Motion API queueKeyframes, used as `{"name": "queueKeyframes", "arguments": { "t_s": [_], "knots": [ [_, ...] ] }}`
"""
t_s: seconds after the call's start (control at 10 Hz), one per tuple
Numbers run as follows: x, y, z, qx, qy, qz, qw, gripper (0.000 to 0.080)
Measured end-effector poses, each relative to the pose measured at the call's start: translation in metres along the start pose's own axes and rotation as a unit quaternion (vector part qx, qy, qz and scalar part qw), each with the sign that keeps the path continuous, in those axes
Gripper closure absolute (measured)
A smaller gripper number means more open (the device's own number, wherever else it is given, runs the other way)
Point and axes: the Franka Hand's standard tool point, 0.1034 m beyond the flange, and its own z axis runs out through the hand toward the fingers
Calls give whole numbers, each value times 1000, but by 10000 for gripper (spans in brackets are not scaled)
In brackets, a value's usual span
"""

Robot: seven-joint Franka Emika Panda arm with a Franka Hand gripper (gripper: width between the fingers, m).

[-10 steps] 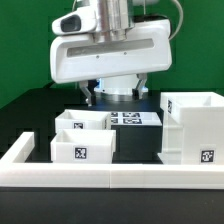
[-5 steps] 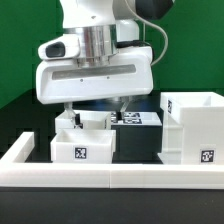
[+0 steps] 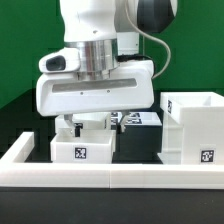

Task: Assemble drawer

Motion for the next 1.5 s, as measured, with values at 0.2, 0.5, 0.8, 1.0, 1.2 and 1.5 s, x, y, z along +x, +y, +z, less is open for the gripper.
{"name": "queueKeyframes", "arguments": {
  "t_s": [0.2, 0.5, 0.8, 1.0, 1.2, 1.5],
  "knots": [
    [-1, -3, 4, 1, -3, 7, 1000, 150],
    [-4, -7, 16, -3, -5, 8, 1000, 150],
    [-6, -6, 26, -8, -2, 7, 1000, 150],
    [-6, -6, 27, -8, -3, 6, 1000, 150],
    [-6, -7, 27, -8, -3, 6, 1000, 256],
    [-6, -7, 27, -8, -3, 6, 1000, 602]
  ]
}}
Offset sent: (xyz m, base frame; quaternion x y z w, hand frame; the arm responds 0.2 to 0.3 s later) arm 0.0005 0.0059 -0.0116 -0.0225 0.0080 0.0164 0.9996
